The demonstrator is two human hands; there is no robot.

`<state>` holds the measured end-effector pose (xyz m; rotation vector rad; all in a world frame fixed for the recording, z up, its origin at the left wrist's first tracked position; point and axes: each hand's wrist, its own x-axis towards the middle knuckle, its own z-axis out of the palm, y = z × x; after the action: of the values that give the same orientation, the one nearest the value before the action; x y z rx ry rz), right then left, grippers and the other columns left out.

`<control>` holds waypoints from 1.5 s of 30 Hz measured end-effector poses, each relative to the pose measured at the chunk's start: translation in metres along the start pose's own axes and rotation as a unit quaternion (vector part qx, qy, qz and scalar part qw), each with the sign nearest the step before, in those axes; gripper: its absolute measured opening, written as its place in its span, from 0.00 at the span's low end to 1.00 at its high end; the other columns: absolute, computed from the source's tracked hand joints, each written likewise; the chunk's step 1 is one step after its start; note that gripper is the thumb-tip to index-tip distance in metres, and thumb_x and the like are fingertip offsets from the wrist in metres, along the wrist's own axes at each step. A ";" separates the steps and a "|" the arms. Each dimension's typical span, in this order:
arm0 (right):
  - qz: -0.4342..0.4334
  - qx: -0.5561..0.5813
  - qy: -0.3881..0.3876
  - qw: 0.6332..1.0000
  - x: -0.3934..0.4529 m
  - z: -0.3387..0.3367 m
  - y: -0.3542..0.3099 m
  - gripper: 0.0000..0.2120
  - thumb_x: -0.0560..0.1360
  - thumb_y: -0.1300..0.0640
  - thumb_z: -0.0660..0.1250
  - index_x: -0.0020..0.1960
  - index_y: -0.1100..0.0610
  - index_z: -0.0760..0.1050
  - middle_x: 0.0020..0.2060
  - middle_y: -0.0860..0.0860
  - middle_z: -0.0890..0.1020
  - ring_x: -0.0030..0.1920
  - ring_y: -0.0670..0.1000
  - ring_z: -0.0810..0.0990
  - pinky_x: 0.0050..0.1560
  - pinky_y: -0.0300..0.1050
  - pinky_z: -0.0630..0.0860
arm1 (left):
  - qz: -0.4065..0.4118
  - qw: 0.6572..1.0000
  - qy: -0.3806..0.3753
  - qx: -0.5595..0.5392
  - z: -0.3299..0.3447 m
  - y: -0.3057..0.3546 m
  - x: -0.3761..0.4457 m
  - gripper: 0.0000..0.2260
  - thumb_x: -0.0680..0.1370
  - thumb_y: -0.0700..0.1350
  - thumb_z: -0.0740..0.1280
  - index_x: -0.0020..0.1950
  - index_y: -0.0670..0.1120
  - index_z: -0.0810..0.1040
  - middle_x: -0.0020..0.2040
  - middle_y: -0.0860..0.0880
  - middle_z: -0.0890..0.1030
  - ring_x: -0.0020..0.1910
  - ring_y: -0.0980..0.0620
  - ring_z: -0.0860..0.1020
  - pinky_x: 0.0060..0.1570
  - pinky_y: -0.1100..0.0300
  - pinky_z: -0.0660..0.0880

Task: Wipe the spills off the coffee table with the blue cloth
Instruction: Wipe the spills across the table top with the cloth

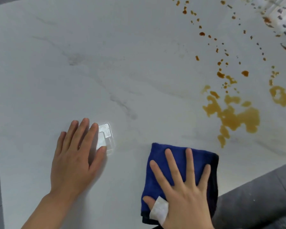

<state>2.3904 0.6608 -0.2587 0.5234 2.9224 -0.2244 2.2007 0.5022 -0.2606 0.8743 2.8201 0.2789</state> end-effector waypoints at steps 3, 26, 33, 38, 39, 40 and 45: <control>-0.046 0.007 0.020 0.999 0.019 0.000 0.001 0.35 0.68 0.29 0.54 0.71 0.42 0.62 0.73 0.52 0.63 0.72 0.67 0.56 0.61 0.78 0.53 | -0.002 1.000 -0.005 0.004 0.000 0.000 0.001 0.28 0.76 0.58 0.52 0.73 0.48 0.64 0.75 0.52 0.58 0.75 0.52 0.54 0.74 0.57 0.45; -0.048 -0.008 0.015 0.999 0.057 -0.017 0.067 0.30 0.73 0.31 0.49 0.71 0.41 0.62 0.73 0.51 0.64 0.72 0.65 0.58 0.61 0.77 0.54 | 0.002 1.000 0.028 -0.001 0.003 -0.001 0.001 0.28 0.75 0.58 0.54 0.71 0.46 0.67 0.74 0.48 0.64 0.74 0.49 0.58 0.73 0.53 0.50; 0.104 -0.029 -0.018 0.994 0.078 -0.033 0.130 0.33 0.69 0.27 0.36 0.71 0.36 0.39 0.74 0.43 0.41 0.75 0.57 0.38 0.68 0.73 0.44 | 0.006 1.000 0.024 0.005 0.003 -0.002 0.002 0.30 0.77 0.62 0.49 0.71 0.46 0.67 0.73 0.47 0.65 0.74 0.48 0.58 0.73 0.53 0.50; 0.082 0.007 -0.055 0.995 0.019 -0.027 0.100 0.35 0.73 0.29 0.41 0.74 0.45 0.56 0.74 0.53 0.58 0.73 0.65 0.51 0.61 0.80 0.54 | 0.004 1.000 0.016 0.009 0.003 -0.001 0.002 0.30 0.78 0.63 0.47 0.71 0.45 0.67 0.73 0.46 0.65 0.74 0.47 0.59 0.73 0.54 0.49; 0.051 -0.001 -0.056 0.997 0.016 -0.025 0.090 0.34 0.72 0.29 0.45 0.72 0.45 0.59 0.73 0.54 0.62 0.72 0.67 0.54 0.59 0.80 0.56 | 0.005 1.000 0.014 0.010 0.003 -0.001 0.002 0.31 0.78 0.63 0.47 0.71 0.45 0.67 0.73 0.46 0.65 0.74 0.47 0.59 0.73 0.54 0.50; 0.021 -0.011 -0.057 0.998 0.015 -0.023 0.082 0.34 0.71 0.30 0.49 0.71 0.45 0.61 0.73 0.54 0.63 0.72 0.67 0.55 0.59 0.80 0.56 | 0.007 1.000 0.012 0.013 0.003 -0.002 0.002 0.31 0.78 0.63 0.47 0.71 0.45 0.67 0.73 0.46 0.65 0.74 0.47 0.59 0.73 0.53 0.50; -0.076 -0.019 -0.029 0.996 0.069 -0.023 0.077 0.31 0.71 0.30 0.50 0.71 0.41 0.63 0.73 0.50 0.64 0.72 0.66 0.58 0.60 0.78 0.56 | 0.013 1.000 0.012 0.008 0.004 -0.003 0.003 0.31 0.78 0.64 0.46 0.71 0.45 0.66 0.73 0.48 0.64 0.74 0.49 0.57 0.73 0.51 0.51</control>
<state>2.3507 0.7588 -0.2584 0.2834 2.9045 -0.1990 2.1976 0.5022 -0.2654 0.9175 2.8382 0.2710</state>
